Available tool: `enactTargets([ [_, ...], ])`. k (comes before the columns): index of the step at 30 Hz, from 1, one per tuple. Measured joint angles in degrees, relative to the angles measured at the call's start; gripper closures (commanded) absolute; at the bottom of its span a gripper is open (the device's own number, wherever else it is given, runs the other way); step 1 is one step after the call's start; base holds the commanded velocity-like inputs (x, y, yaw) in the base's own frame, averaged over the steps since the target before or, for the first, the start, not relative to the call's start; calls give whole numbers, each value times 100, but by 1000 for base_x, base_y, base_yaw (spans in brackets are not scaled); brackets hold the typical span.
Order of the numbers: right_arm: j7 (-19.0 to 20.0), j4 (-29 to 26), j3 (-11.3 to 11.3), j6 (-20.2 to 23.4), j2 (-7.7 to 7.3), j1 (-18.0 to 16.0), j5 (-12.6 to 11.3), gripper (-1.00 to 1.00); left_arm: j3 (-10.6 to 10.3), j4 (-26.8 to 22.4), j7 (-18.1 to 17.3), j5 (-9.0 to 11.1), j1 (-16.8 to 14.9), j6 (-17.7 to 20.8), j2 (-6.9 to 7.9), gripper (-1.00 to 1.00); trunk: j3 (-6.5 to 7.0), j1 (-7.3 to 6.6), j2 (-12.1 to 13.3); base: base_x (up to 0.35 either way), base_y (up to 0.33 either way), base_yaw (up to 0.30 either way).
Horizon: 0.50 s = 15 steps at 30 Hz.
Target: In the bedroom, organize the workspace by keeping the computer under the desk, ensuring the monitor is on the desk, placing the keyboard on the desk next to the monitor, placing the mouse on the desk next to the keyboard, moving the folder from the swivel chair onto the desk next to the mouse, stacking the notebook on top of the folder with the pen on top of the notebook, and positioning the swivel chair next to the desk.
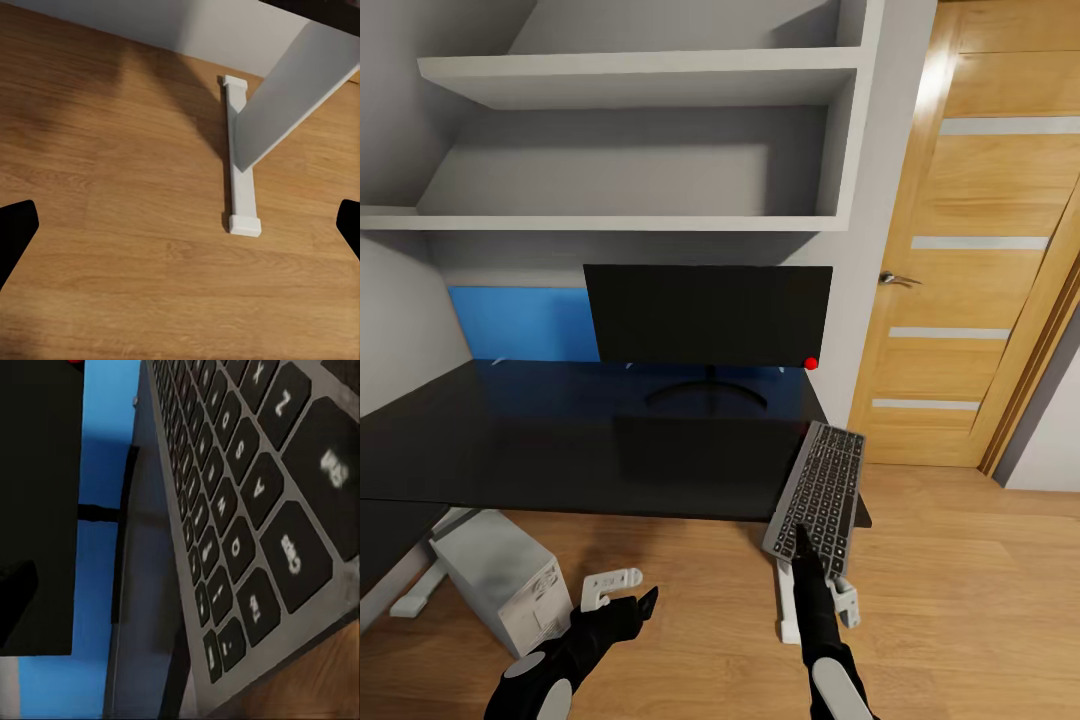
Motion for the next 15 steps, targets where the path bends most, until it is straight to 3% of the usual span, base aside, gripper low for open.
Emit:
enactTargets([
  [5,-85,80,-195,313,9,0,0,-100,4,-1,0,0,0,0,0,-100,0,0,0,0,0,0],
  [12,-246,102,-248,433,12,-6,-11,-100,3,-1,-1,0,0,0,0,-100,0,0,0,0,0,0],
  [15,-251,103,-266,437,2,-4,-220,-100,1,-1,-1,0,0,0,0,-100,0,0,0,0,0,0],
])
